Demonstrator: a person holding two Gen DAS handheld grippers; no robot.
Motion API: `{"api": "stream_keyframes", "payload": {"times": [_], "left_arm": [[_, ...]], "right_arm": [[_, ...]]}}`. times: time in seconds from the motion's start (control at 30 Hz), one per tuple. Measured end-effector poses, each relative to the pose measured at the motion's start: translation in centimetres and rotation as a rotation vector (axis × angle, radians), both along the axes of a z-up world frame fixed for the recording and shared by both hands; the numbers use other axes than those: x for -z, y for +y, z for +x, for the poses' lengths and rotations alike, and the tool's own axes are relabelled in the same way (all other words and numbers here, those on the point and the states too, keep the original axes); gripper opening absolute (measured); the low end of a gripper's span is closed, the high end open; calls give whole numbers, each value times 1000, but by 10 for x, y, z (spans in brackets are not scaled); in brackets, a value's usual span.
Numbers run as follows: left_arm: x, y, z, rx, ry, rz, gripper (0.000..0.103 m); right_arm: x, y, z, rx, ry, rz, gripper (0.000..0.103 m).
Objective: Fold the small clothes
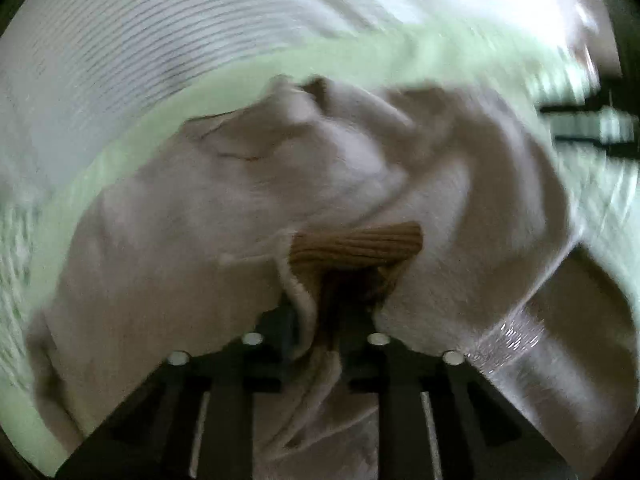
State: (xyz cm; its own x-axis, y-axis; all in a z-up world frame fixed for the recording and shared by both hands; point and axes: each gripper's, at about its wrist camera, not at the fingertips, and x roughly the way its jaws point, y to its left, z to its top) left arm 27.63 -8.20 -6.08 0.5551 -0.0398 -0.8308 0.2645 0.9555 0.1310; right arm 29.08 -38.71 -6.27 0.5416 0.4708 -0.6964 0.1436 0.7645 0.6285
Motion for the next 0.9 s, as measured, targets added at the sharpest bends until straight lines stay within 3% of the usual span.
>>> {"api": "stream_keyframes", "payload": {"times": [0.07, 0.17, 0.2, 0.27, 0.33, 0.4, 0.47, 0.57, 0.63, 0.67, 0.7, 0.73, 0.9], "left_arm": [[-16, 34, -4, -108, -19, -81, 12], [-27, 108, -10, -316, -7, -323, 12], [-23, 131, -12, -371, 14, -394, 11], [-14, 156, -14, -426, 31, -449, 11], [-7, 171, -19, -468, 42, -471, 11], [-2, 183, -30, -495, 36, -543, 11], [1, 185, -34, -504, 33, -565, 11], [5, 181, -37, -496, 20, -589, 11], [4, 178, -30, -478, 3, -604, 11], [2, 177, -27, -469, -2, -604, 11], [0, 176, -24, -460, -5, -612, 11], [-4, 175, -21, -446, -16, -626, 11], [-32, 144, 3, -288, -104, -668, 12]], "right_arm": [[0, -2, 1, 2, -1, -4, 51], [2, -2, 6, -4, 4, -19, 53], [3, 0, 8, -8, 7, -28, 58], [7, 4, 14, -16, 19, -71, 64], [13, 10, 21, -24, 31, -113, 65], [22, 16, 27, -29, 63, -156, 65], [25, 21, 29, -35, 59, -161, 67], [22, 37, 35, -123, 37, -103, 55], [16, 50, 36, -163, 28, -143, 55], [15, 57, 37, -174, 25, -199, 48], [14, 63, 39, -190, 22, -249, 25], [13, 62, 39, -186, 19, -251, 8], [-17, 4, 15, -9, -84, -228, 7]]}}
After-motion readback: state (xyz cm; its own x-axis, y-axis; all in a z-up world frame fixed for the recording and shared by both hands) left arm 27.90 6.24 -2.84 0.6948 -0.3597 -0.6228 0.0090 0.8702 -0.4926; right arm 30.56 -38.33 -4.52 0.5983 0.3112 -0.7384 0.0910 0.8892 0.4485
